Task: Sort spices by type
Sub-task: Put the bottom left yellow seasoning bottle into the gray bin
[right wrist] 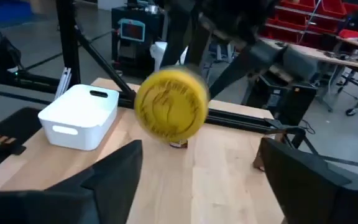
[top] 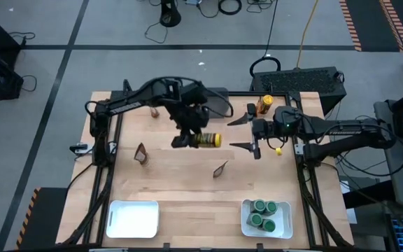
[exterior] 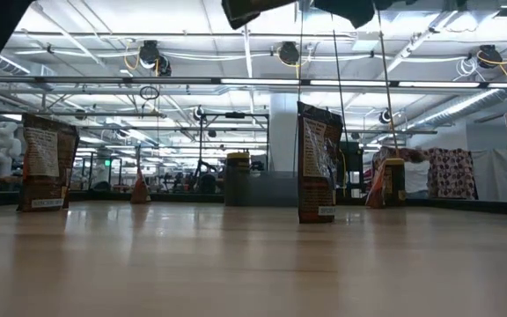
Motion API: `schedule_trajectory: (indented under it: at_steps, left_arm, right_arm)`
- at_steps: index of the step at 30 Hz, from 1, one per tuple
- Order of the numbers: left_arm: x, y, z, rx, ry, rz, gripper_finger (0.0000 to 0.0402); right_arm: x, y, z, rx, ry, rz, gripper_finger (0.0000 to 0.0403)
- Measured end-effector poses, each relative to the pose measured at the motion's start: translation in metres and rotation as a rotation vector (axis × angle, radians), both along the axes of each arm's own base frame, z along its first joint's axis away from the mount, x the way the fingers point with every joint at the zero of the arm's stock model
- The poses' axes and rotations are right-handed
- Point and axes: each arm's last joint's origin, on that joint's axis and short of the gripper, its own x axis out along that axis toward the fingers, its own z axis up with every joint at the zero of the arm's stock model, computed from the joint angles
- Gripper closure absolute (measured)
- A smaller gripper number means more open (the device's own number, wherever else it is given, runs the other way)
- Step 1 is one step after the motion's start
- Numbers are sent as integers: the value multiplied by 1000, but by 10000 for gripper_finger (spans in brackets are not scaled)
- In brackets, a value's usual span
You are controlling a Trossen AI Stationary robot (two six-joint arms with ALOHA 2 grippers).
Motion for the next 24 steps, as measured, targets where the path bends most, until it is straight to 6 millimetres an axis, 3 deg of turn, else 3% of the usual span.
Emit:
schedule_trajectory:
  at_steps: [5, 11, 24]
  left_arm:
    - [11, -8, -12, 13, -43, -38, 189]
    - [12, 1, -18, 5, -35, -22, 189]
    - [18, 2, -15, 25, -118, -32, 178]
  right_arm:
    - [8, 12, -4, -40, 1, 64, 63]
    - [20, 27, -14, -121, 20, 122, 53]
    - [35, 30, -20, -179, -8, 30, 54]
